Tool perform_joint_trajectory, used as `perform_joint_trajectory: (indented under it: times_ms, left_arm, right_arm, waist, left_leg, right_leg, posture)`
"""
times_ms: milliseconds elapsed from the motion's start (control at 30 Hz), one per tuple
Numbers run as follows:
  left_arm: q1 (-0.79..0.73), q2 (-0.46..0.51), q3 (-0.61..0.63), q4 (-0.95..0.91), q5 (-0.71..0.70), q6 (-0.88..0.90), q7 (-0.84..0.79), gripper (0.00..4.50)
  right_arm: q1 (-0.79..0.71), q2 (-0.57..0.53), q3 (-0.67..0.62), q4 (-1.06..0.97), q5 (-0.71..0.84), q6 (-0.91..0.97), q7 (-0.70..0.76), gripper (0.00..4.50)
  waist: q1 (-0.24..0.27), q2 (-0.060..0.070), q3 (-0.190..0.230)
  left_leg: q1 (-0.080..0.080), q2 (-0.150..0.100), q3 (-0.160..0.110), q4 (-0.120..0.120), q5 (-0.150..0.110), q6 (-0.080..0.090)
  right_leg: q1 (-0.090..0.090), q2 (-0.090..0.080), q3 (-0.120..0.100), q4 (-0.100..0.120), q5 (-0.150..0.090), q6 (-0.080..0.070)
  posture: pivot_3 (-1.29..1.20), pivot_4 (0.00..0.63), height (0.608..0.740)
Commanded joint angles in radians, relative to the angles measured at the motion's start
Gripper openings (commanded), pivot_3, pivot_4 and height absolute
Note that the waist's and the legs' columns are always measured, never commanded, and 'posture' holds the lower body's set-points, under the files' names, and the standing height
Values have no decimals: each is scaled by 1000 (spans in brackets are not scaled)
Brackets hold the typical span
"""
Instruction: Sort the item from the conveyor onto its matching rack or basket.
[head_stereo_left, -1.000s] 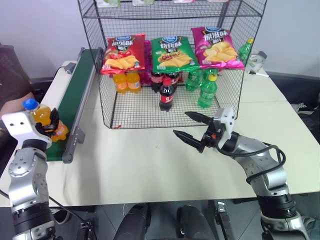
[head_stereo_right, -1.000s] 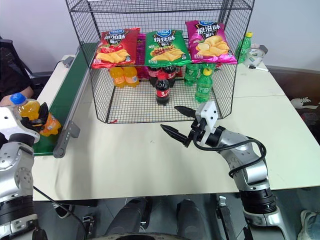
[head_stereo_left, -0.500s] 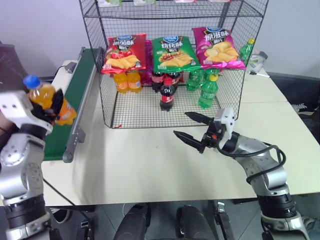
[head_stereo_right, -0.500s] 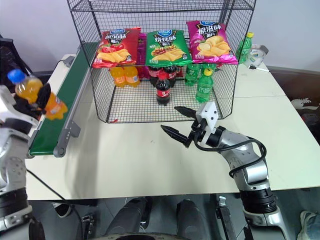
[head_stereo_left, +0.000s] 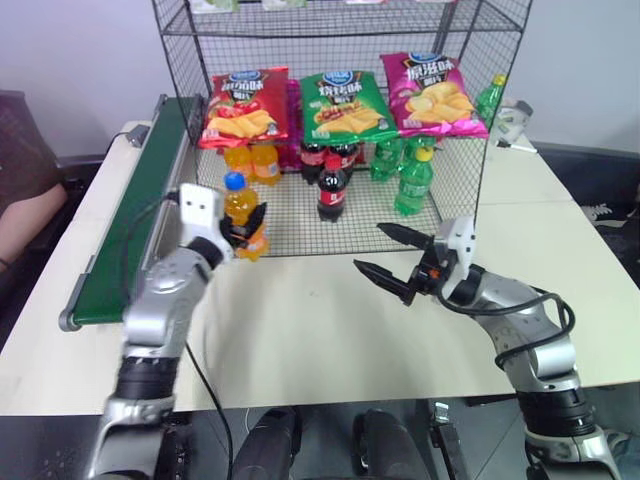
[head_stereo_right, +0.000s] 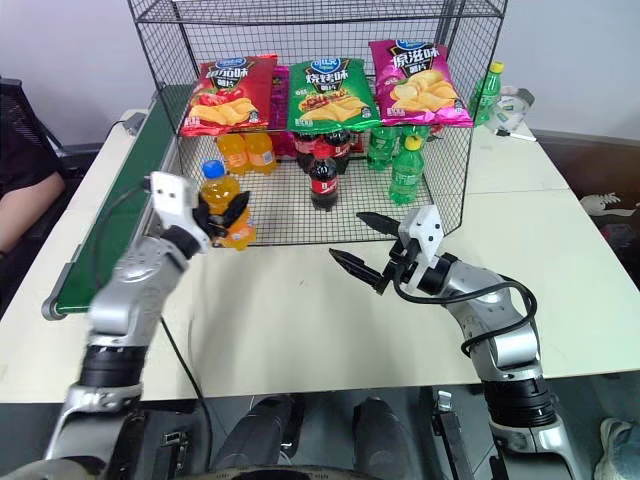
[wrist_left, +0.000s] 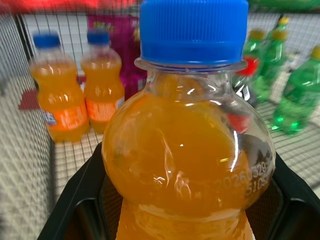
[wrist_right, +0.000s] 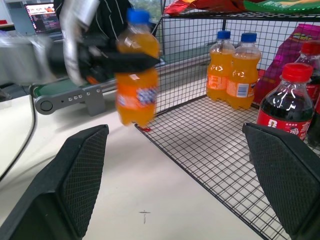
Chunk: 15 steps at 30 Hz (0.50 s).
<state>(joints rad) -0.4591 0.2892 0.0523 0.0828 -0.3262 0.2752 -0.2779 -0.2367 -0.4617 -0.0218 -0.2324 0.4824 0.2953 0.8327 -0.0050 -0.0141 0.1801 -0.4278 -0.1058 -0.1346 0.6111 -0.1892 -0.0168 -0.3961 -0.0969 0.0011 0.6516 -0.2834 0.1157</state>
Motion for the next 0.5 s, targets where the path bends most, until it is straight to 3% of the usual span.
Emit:
perform_joint_trajectory:
  times_ms: [33,233,500]
  left_arm:
    - [-111,-41,18,175,82,-193,40,2823]
    - [-303,-106,40,639,189,-527,147,2823]
    - [-419,-123,86,934,184,-668,147,2823]
  right_arm:
    - [1,-6,-21,-37,-3,-21,-13,4500]
    - [17,-3,-20,-52,-14,-31,-37,4500]
    - [20,1,-13,-63,-12,-32,-56,4500]
  waist:
    - [-1,0,0]
    - [11,0,0]
    - [15,-1,0]
  left_leg:
    - [0,0,0,0,0,0]
    - [0,-1,0,1,0,0]
    - [0,-1,0,1,0,0]
  right_leg:
    - [0,0,0,0,0,0]
    - [0,0,-1,0,0,0]
    - [0,1,-1,1,0,1]
  posture:
    - [0,150,740]
    - [0,150,740]
    - [0,150,740]
